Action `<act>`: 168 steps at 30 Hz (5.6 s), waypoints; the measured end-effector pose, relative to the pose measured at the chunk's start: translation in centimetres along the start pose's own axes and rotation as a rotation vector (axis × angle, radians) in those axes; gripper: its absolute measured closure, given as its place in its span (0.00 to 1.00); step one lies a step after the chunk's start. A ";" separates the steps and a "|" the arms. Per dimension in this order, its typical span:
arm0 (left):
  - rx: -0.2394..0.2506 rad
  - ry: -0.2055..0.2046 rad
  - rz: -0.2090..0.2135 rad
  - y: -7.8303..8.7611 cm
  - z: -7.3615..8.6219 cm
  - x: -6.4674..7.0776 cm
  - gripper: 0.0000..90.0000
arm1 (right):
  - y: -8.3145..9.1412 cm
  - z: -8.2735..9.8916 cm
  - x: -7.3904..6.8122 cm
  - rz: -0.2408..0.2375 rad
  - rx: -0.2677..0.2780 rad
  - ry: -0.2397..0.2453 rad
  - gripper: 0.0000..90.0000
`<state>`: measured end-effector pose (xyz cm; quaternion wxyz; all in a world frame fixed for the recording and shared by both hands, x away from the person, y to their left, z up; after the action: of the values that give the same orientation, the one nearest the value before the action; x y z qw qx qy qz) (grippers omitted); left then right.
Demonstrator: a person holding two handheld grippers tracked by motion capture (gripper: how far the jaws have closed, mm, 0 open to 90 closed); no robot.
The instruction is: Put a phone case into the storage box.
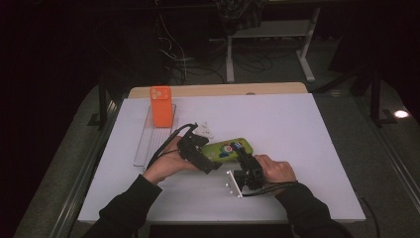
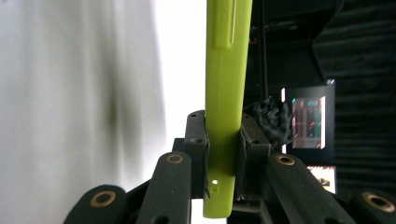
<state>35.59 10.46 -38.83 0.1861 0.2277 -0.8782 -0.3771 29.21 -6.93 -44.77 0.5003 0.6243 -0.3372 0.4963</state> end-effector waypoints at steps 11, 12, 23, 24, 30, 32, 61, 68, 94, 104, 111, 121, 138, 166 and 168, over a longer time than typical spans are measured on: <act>0.020 0.020 -0.005 0.6 0.1 -0.9 0.00 | -0.6 1.9 1.0 -0.086 -0.024 -0.227 0.84; 0.007 0.010 -0.006 0.7 0.1 -1.0 0.00 | -0.6 2.1 1.2 -0.092 -0.021 -0.262 0.84; 0.006 0.027 -0.029 0.8 0.1 -1.6 0.00 | -0.8 3.6 2.5 -0.233 0.021 -0.653 0.84; 0.008 0.029 -0.030 0.8 0.1 -1.7 0.00 | -0.8 3.7 2.6 -0.249 0.031 -0.703 0.84; 0.026 0.076 -0.040 0.9 0.2 -1.9 0.00 | -1.0 4.4 3.1 -0.380 0.075 -0.952 0.84; 0.025 0.077 -0.038 1.0 0.2 -2.1 0.00 | -1.1 4.7 3.3 -0.417 0.094 -1.023 0.84; 0.276 0.259 0.062 0.3 -2.8 -2.6 0.00 | -1.6 2.5 3.6 -0.604 0.206 -1.328 0.84; 0.299 0.249 0.110 -0.3 -2.9 -2.3 0.00 | -1.5 2.0 3.7 -0.608 0.228 -1.309 0.84; 0.367 0.228 0.088 -0.4 -3.0 -1.7 0.14 | -1.6 1.4 3.3 -0.610 0.207 -1.242 0.84; 0.362 0.185 0.058 0.9 -3.7 -2.4 0.15 | -1.1 2.1 3.3 -0.644 0.203 -1.198 0.42; 0.367 0.198 -0.001 3.3 -4.7 -4.0 0.15 | 0.1 4.6 2.8 -0.662 0.190 -1.182 0.15; 0.396 0.208 -0.119 7.9 -6.2 -7.3 0.16 | 2.0 7.3 0.4 -0.685 0.164 -1.165 0.00; 0.443 0.273 -0.315 12.7 -5.3 -13.5 0.16 | 3.6 9.9 -1.5 -0.649 0.122 -1.179 0.00; 0.349 0.405 -0.458 9.5 -2.1 -19.5 0.16 | 3.8 10.0 -1.4 -0.649 0.144 -1.183 0.00; 0.339 0.411 -0.458 9.4 -1.7 -19.6 0.16 | 3.8 10.0 -1.4 -0.648 0.145 -1.182 0.00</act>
<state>50.26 25.79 -33.77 0.2293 0.5177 -0.7986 -0.2042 28.16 -17.67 -45.04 0.3124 0.8922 -0.3156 -0.0819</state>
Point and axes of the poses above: each handheld gripper's, and its own axes: y roughly backward along the jaws, z roughly out of its underside, x roughly to its right, the point moved 2 cm from there along -y, roughly forward along the jaws, and after that the axes turned 10 degrees about y, right-handed, at the moved point
